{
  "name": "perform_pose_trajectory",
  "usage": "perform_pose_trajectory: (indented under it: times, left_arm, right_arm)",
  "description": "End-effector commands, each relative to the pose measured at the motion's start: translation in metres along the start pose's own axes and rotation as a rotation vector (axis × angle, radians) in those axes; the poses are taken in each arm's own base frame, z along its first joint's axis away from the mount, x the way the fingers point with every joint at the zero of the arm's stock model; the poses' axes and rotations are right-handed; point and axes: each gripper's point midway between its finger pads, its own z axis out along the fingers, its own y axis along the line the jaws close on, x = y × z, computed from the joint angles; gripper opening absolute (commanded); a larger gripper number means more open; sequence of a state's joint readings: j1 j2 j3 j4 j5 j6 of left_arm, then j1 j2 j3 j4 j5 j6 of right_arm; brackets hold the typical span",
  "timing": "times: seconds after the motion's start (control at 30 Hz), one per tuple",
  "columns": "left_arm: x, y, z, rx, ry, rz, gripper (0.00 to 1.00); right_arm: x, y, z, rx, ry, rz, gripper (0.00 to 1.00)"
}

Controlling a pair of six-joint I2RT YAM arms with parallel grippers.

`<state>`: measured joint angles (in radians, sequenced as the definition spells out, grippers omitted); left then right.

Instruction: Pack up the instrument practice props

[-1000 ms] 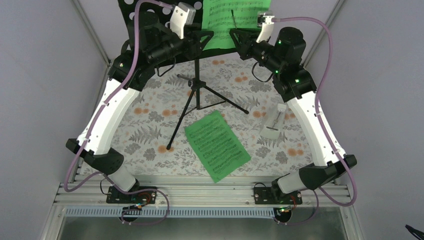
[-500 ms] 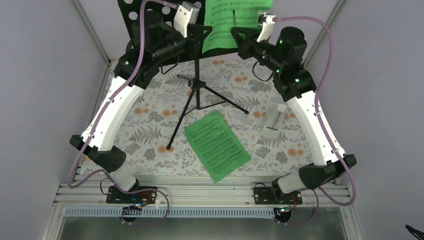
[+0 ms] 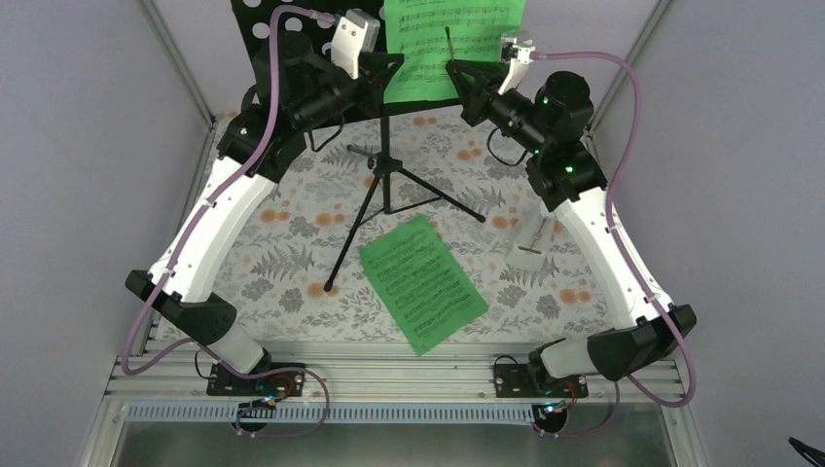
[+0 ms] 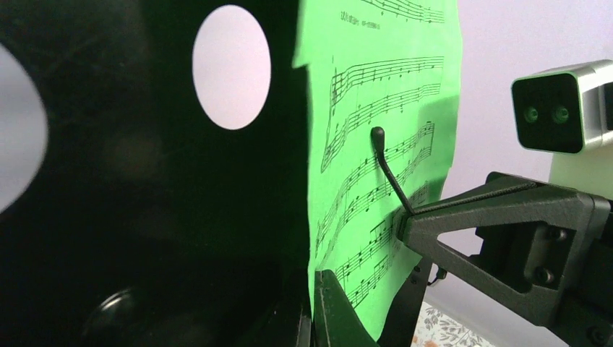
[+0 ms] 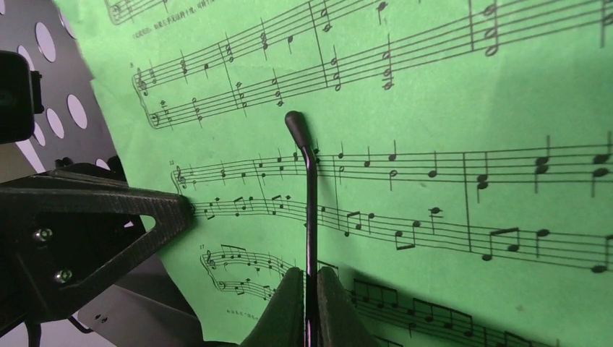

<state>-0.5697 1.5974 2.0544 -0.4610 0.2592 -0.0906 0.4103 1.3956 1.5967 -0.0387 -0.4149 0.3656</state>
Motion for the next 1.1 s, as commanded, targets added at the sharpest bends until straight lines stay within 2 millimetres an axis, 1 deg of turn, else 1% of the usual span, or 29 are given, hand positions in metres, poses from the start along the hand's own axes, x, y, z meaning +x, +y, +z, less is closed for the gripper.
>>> perform_pose_trajectory:
  times: [0.0, 0.2, 0.33, 0.47, 0.5, 0.67, 0.73, 0.83, 0.97, 1.07]
  left_arm:
    - [-0.011, 0.002, -0.008, -0.022, -0.034, 0.0, 0.02]
    - [-0.01, 0.005, -0.008, -0.039, -0.032, 0.002, 0.02]
    - [-0.011, 0.006, -0.011, -0.048, -0.035, -0.001, 0.02]
    - [-0.017, 0.003, -0.024, -0.049, -0.065, -0.002, 0.02]
    - [-0.017, 0.002, -0.027, -0.05, -0.066, -0.004, 0.02]
    - [-0.025, -0.004, -0.056, -0.058, -0.1, -0.008, 0.02]
    - [-0.031, -0.01, -0.073, -0.055, -0.121, -0.006, 0.03]
    - [-0.033, -0.019, -0.096, -0.037, -0.133, -0.005, 0.02]
    - [-0.033, -0.043, -0.133, 0.05, -0.163, 0.011, 0.02]
    - [-0.021, -0.07, -0.153, 0.18, -0.129, 0.021, 0.02]
  right_arm:
    - [-0.016, 0.017, -0.01, -0.064, -0.071, -0.061, 0.04]
    - [-0.017, 0.017, -0.017, -0.064, -0.115, -0.078, 0.04]
    - [-0.015, 0.013, -0.015, -0.05, -0.118, -0.068, 0.04]
    - [-0.014, 0.009, -0.014, -0.035, -0.119, -0.057, 0.04]
    - [-0.013, 0.008, -0.013, -0.031, -0.12, -0.054, 0.04]
    - [-0.011, 0.003, -0.011, -0.016, -0.116, -0.033, 0.04]
    - [-0.011, 0.001, -0.01, -0.012, -0.114, -0.025, 0.04]
    - [-0.011, -0.002, -0.009, -0.003, -0.113, -0.012, 0.04]
    - [-0.008, -0.006, -0.007, 0.012, -0.105, 0.002, 0.04]
    - [-0.008, -0.007, -0.008, 0.013, -0.104, 0.007, 0.04]
